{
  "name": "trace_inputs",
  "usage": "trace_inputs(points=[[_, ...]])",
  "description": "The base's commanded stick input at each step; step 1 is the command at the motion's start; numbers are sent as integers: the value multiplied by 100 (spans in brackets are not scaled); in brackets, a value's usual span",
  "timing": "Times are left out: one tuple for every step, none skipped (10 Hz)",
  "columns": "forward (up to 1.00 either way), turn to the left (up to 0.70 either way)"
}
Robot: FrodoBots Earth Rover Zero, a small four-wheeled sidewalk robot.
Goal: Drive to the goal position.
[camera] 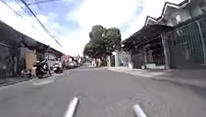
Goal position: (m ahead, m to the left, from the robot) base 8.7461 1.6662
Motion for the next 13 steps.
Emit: trace_inputs(points=[[85, 0], [85, 0], [85, 0], [85, 0], [85, 0], [85, 0], [85, 0], [85, 0], [85, 0], [85, 0], [85, 0], [85, 0], [85, 0]])
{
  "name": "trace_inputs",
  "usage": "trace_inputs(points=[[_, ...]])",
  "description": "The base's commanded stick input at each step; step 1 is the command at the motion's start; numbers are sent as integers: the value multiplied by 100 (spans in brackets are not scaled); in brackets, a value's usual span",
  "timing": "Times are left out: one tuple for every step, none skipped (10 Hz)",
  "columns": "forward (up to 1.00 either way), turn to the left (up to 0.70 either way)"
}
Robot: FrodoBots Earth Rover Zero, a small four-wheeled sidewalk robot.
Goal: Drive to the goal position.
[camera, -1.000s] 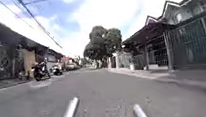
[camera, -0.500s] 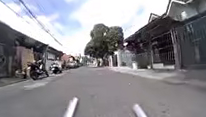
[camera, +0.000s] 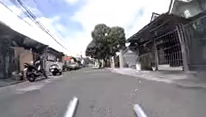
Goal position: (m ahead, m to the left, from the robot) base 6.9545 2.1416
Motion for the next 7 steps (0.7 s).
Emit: trace_inputs(points=[[85, -7], [85, -23], [85, -30], [85, -34], [85, -20], [85, 0], [85, 0]])
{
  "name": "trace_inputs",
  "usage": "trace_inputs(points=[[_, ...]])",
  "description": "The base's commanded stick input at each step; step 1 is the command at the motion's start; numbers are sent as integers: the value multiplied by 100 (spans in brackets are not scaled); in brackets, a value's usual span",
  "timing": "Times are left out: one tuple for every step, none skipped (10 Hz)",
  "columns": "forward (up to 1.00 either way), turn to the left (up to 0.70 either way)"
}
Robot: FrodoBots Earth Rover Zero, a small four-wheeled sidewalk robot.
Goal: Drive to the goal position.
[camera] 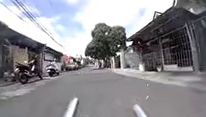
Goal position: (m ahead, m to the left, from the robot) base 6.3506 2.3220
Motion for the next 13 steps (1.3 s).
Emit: trace_inputs(points=[[85, 0], [85, 0], [85, 0], [85, 0], [85, 0], [85, 0], [98, 0], [100, 0], [100, 0], [100, 0], [100, 0], [100, 0], [100, 0]])
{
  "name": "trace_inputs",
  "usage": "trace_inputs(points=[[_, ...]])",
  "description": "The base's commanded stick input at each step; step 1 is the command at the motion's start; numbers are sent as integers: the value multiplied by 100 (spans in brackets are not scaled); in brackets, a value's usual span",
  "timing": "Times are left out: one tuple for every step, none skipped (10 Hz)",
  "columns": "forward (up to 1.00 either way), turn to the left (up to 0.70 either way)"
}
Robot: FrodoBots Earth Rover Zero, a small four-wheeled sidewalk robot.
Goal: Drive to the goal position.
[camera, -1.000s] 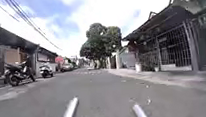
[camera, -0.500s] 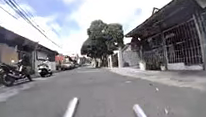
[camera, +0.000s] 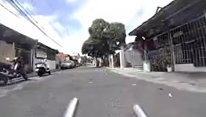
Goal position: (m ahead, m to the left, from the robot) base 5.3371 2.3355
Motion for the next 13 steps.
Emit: trace_inputs(points=[[100, 0], [100, 0], [100, 0], [100, 0], [100, 0], [100, 0], [100, 0], [100, 0], [100, 0], [100, 0], [100, 0], [100, 0], [100, 0]])
